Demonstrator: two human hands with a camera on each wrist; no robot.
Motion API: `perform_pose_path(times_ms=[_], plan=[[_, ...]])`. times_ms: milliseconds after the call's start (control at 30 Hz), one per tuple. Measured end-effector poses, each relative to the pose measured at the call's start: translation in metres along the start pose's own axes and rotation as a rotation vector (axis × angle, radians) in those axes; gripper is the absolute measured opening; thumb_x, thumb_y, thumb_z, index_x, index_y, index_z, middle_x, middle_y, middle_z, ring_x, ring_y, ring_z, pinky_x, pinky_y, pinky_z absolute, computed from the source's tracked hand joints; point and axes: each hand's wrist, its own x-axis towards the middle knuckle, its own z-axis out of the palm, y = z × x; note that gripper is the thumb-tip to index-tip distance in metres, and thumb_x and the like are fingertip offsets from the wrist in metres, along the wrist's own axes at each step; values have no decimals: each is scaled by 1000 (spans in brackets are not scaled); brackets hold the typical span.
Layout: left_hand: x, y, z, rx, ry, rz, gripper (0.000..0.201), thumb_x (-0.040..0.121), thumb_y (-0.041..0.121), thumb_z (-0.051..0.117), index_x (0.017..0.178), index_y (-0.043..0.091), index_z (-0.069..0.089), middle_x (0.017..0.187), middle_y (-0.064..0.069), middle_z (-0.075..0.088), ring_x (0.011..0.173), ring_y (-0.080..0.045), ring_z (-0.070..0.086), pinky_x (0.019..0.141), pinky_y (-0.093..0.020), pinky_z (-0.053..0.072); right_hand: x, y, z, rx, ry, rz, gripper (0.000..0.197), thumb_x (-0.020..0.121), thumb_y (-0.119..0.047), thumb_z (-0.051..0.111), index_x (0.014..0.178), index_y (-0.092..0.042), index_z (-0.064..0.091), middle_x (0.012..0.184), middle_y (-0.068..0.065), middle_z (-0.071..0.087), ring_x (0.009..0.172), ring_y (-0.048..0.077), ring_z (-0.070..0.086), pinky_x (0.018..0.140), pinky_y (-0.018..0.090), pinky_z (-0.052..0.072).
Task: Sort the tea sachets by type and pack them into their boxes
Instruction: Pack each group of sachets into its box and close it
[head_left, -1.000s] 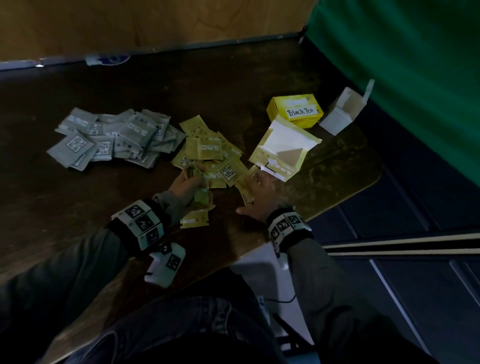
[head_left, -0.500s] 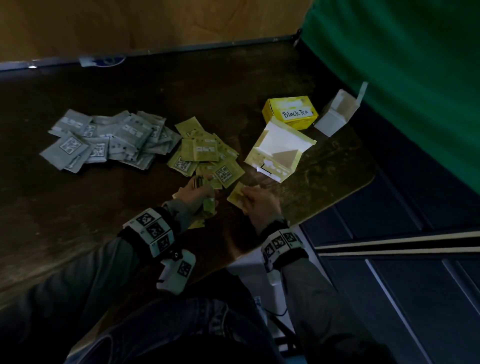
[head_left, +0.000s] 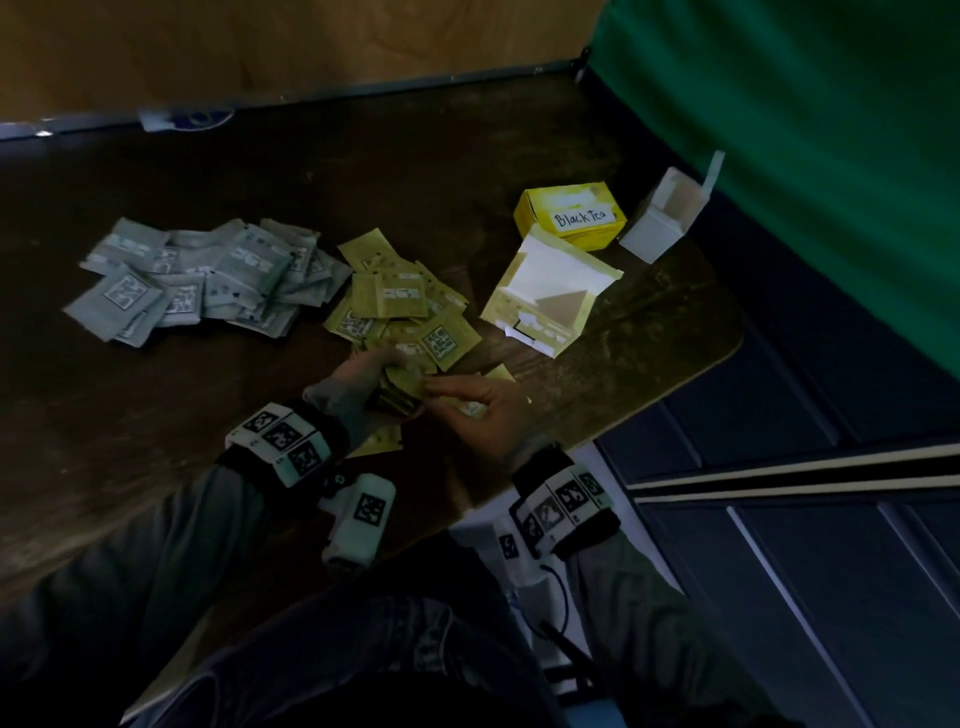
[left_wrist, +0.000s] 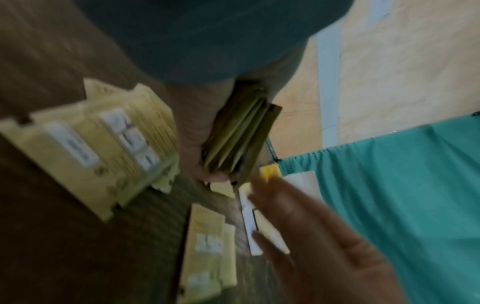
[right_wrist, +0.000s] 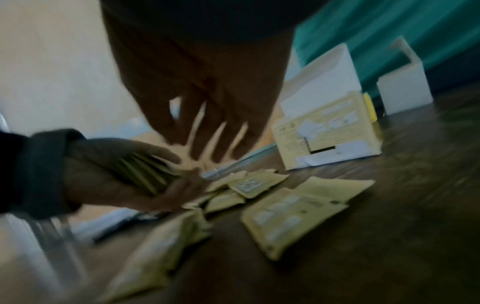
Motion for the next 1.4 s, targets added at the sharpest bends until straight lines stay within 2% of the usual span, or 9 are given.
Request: perform_pose_path(times_ms=[67, 300, 500, 633, 833, 1000, 1100, 1233, 1400], plan=[[4, 3, -8, 11, 85, 41, 12, 84, 13, 57, 96, 11, 57, 97, -16, 62, 84, -34, 62, 73, -49, 54, 2, 10, -9, -169, -4, 64, 23, 84, -13, 65, 106, -10, 71, 109, 7, 70, 103, 15, 62, 90, 13, 44], [12, 1, -15, 34, 117, 166, 26, 76, 7, 62, 103, 7, 61, 111, -20, 64, 103, -39, 62, 89, -60, 48, 16, 29, -15, -649, -79, 675, 87, 79, -47, 68, 145, -12, 23, 146, 13, 21, 136, 35, 18, 105, 45, 31], [3, -4, -3, 21, 81, 187, 11, 87, 4, 57, 84, 15, 57, 76, -8, 59, 67, -26, 59, 55, -32, 51, 32, 29, -14, -360, -93, 833, 86, 71, -31, 81, 139, -15, 31, 139, 16, 38, 127, 36, 40, 95, 47, 48], [7, -8, -3, 20, 22, 212, 26, 85, -6, 53, 93, 19, 57, 80, -9, 61, 55, -21, 64, 44, -26, 53, 30, 27, -25, -389, -118, 747, 61, 80, -27, 73, 133, -9, 48, 131, 13, 52, 121, 30, 50, 83, 30, 45], [9, -14, -3, 85, -15, 214, 41, 83, -2, 62, 120, 14, 53, 96, -15, 64, 75, -28, 62, 58, -34, 53, 29, 4, -36, -49, 155, 574, 24, 75, -23, 78, 91, -18, 60, 85, -2, 66, 68, 9, 60, 45, 16, 48], [3, -15, 17, 148, -143, 219, 52, 72, 49, 72, 116, 22, 62, 102, -6, 70, 90, -26, 67, 76, -42, 56, 27, -20, -19, -125, 146, 335, 37, 74, -32, 78, 100, -7, 68, 94, 8, 70, 85, 20, 65, 73, 31, 55], [-5, -9, 23, 169, -291, 335, 30, 71, 40, 73, 80, 11, 71, 66, -1, 68, 57, -14, 65, 51, -24, 52, 24, -31, -21, -163, 1, 238, 29, 82, -25, 71, 102, -4, 67, 86, 2, 62, 74, 11, 58, 57, 6, 40], [-1, 4, 19, 229, -217, 377, 42, 52, 30, 87, 81, 9, 66, 74, -6, 67, 67, -23, 63, 56, -29, 52, 19, -35, -11, -190, -128, 124, 45, 85, -37, 57, 113, -2, 62, 105, 12, 65, 94, 25, 62, 78, 29, 49], [2, 15, 16, 99, -3, 184, 29, 84, 39, 58, 100, 15, 61, 86, -10, 62, 67, -26, 58, 52, -28, 50, 15, -44, -14, -217, -229, 5, 50, 89, -37, 34, 108, -2, 64, 115, 14, 58, 99, 21, 53, 84, 29, 39]])
